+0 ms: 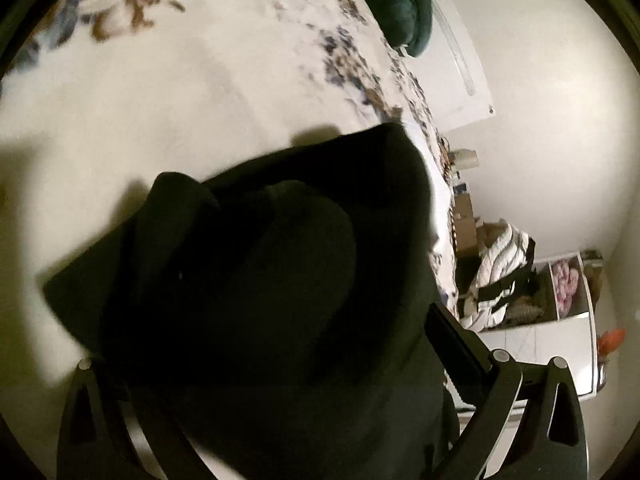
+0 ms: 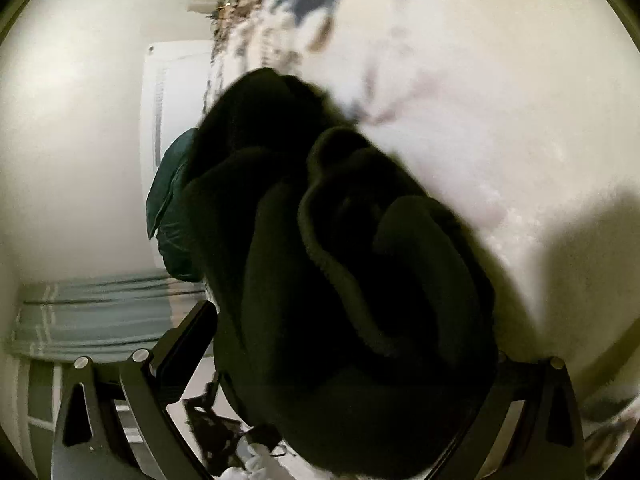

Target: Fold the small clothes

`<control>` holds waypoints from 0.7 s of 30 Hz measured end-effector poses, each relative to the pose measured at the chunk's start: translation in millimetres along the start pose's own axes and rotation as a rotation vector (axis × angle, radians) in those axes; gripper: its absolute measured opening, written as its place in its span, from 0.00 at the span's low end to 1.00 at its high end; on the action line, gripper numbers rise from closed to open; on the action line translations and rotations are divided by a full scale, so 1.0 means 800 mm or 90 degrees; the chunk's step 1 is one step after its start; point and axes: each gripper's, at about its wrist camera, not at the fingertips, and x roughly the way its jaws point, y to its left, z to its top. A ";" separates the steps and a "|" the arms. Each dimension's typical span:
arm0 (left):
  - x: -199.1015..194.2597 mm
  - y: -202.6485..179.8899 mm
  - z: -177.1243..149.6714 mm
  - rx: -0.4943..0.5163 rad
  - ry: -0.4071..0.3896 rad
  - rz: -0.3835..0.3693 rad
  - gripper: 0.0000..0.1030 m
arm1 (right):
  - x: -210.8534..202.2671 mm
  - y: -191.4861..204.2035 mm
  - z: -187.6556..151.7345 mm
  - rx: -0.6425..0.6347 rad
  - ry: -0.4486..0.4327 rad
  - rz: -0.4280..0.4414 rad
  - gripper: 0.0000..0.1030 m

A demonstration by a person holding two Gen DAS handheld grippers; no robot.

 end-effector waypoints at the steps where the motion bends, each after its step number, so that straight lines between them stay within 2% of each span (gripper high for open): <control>1: 0.001 -0.002 0.000 -0.001 -0.009 0.001 1.00 | 0.001 -0.004 0.002 0.010 -0.004 0.007 1.00; 2: 0.001 -0.006 0.001 -0.002 -0.024 -0.004 0.99 | 0.002 -0.007 0.003 0.019 -0.008 0.012 1.00; 3: 0.000 -0.010 0.000 -0.001 -0.035 -0.011 0.91 | 0.002 -0.008 0.004 0.027 -0.017 0.017 1.00; 4: -0.003 -0.015 0.000 -0.002 -0.054 -0.021 0.79 | 0.002 -0.008 0.004 0.028 -0.023 0.015 0.97; 6: -0.005 -0.022 0.001 -0.004 -0.068 -0.031 0.63 | 0.003 -0.005 0.000 0.022 -0.038 -0.012 0.67; 7: -0.008 -0.025 0.000 -0.001 -0.069 -0.029 0.60 | 0.003 -0.006 -0.002 0.021 -0.042 -0.031 0.49; 11: -0.025 -0.039 -0.006 0.009 -0.071 -0.007 0.54 | -0.001 0.008 -0.008 0.006 -0.054 -0.066 0.41; 14: -0.042 -0.053 -0.008 0.013 -0.065 -0.007 0.51 | -0.008 0.030 -0.007 -0.003 -0.057 -0.090 0.38; 17: -0.059 -0.076 -0.004 0.024 -0.061 -0.021 0.50 | -0.018 0.061 -0.001 -0.037 -0.056 -0.095 0.37; 21: -0.075 -0.107 0.015 0.042 -0.066 -0.035 0.48 | -0.022 0.133 0.000 -0.107 -0.038 -0.086 0.37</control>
